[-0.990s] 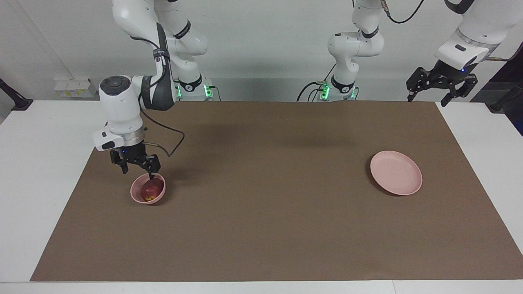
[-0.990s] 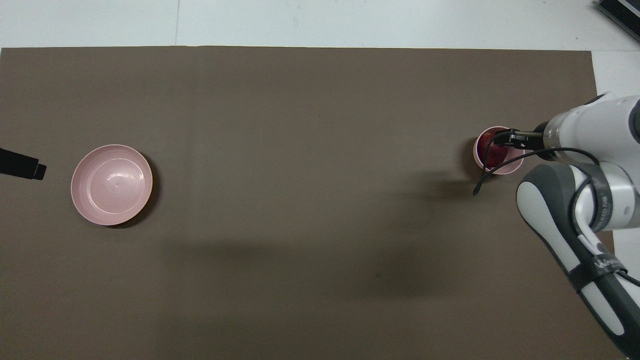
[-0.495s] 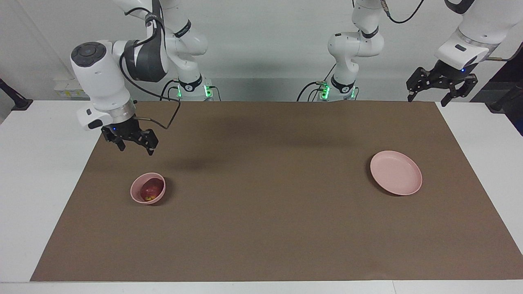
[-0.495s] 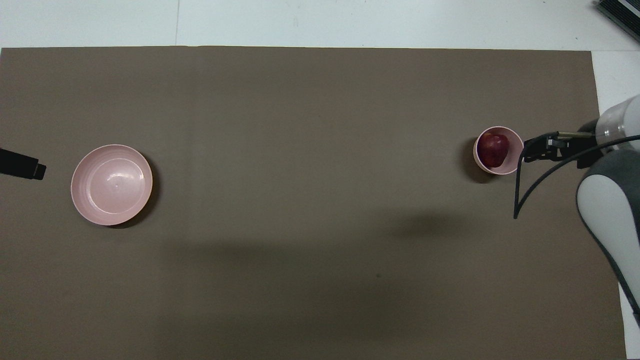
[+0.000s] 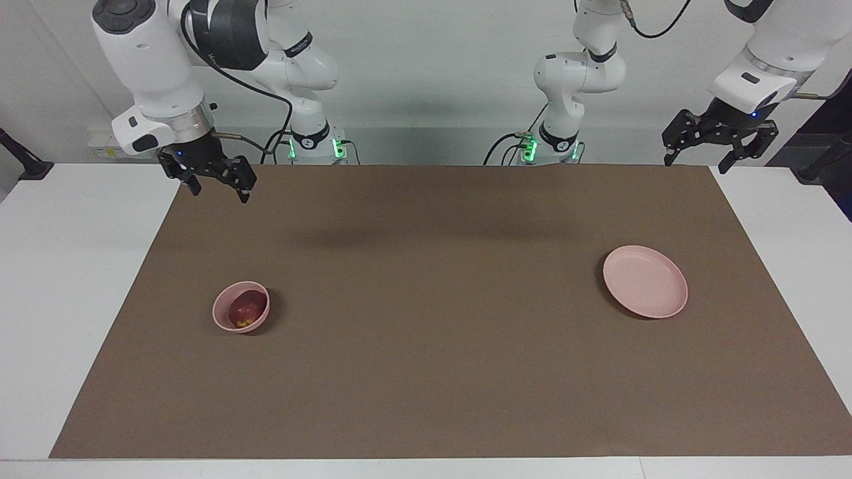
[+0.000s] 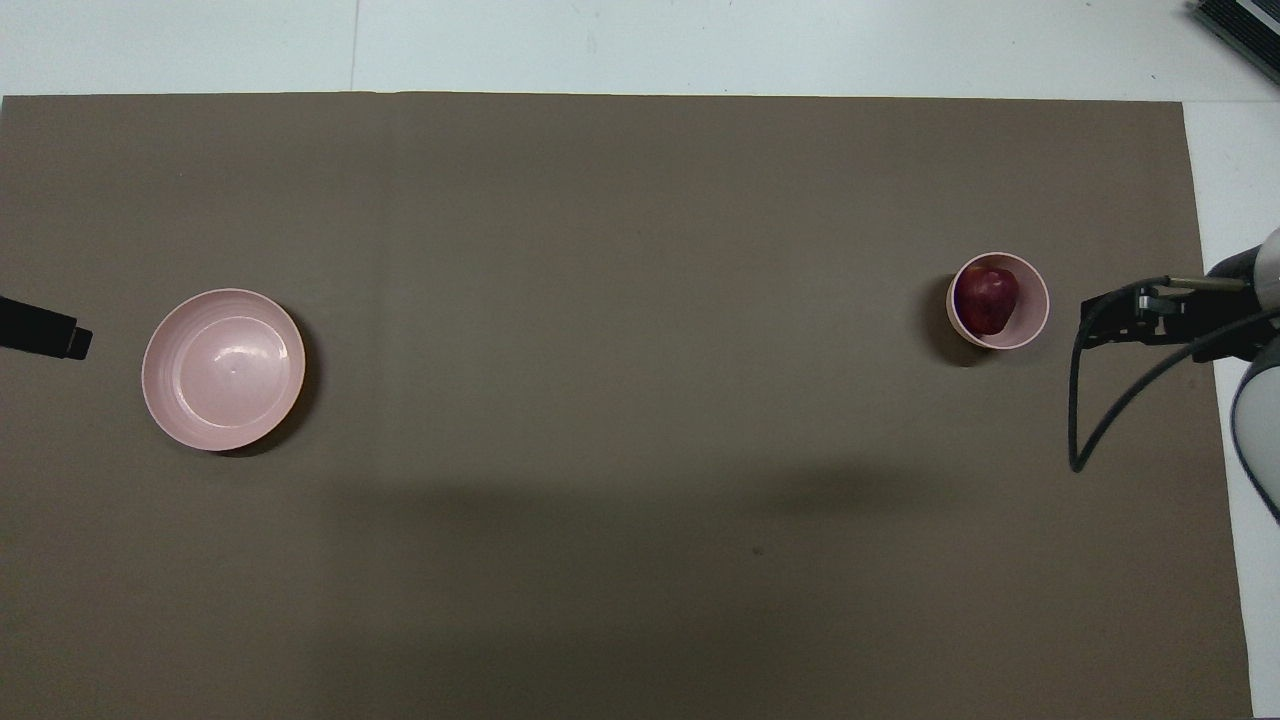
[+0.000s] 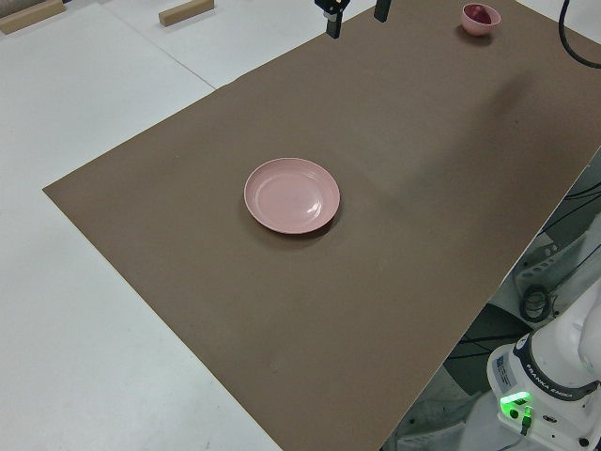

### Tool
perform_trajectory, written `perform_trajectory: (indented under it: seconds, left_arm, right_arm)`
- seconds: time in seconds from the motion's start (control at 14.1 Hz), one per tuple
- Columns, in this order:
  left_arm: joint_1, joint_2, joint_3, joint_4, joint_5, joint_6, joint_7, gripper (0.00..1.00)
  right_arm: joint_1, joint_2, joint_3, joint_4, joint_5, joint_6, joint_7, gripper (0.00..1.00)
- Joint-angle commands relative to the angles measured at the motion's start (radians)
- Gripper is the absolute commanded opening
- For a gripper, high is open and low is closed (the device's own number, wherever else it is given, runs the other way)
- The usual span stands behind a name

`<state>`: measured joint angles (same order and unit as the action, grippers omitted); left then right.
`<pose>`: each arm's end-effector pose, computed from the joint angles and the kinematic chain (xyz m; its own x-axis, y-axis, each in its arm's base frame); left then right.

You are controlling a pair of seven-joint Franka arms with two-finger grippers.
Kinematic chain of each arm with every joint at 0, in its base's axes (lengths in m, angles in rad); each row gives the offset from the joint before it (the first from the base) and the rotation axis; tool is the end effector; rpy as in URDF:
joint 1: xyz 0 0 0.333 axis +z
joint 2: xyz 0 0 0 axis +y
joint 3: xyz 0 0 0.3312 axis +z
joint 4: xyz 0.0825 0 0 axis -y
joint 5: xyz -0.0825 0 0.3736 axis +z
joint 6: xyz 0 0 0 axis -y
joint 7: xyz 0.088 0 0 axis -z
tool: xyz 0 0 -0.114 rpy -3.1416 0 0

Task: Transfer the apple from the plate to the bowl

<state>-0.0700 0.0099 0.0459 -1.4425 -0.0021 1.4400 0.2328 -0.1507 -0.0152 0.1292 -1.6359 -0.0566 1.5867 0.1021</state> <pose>0.5334 -0.0133 0.6743 0.9670 -0.2543 -0.0117 -0.2543 -0.9671 0.0045 0.5386 -0.0174 0.6124 0.9921 -0.1223 -0.0280 -0.1204 -0.9908 0.0616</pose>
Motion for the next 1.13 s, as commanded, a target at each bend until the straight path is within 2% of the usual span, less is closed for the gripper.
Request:
perform_trajectory:
  seconds: [0.0, 0.14, 0.28, 0.35, 1.06]
  left_arm:
    - [-0.007, -0.002, 0.008, 0.013, 0.007, -0.016, -0.004, 1.0]
    - [-0.007, -0.002, 0.008, 0.013, 0.007, -0.016, -0.004, 1.0]
    - [-0.007, -0.002, 0.008, 0.013, 0.007, -0.016, -0.004, 1.0]
    - [-0.007, -0.002, 0.008, 0.013, 0.007, -0.016, -0.004, 1.0]
    - [-0.005, -0.002, 0.008, 0.013, 0.007, -0.016, -0.004, 1.0]
  right_arm:
    - [-0.016, 0.008, -0.005, 0.022, 0.03, -0.042, -0.05, 1.0]
    - [0.016, 0.006, -0.031, 0.039, 0.03, -0.062, -0.056, 1.0]
    - [0.107, 0.008, -0.119, 0.059, 0.032, -0.071, -0.056, 1.0]
    - [0.117, 0.008, -0.129, 0.062, 0.03, -0.073, -0.056, 1.0]
    - [0.105, 0.024, -0.129, 0.16, 0.079, -0.197, -0.052, 1.0]
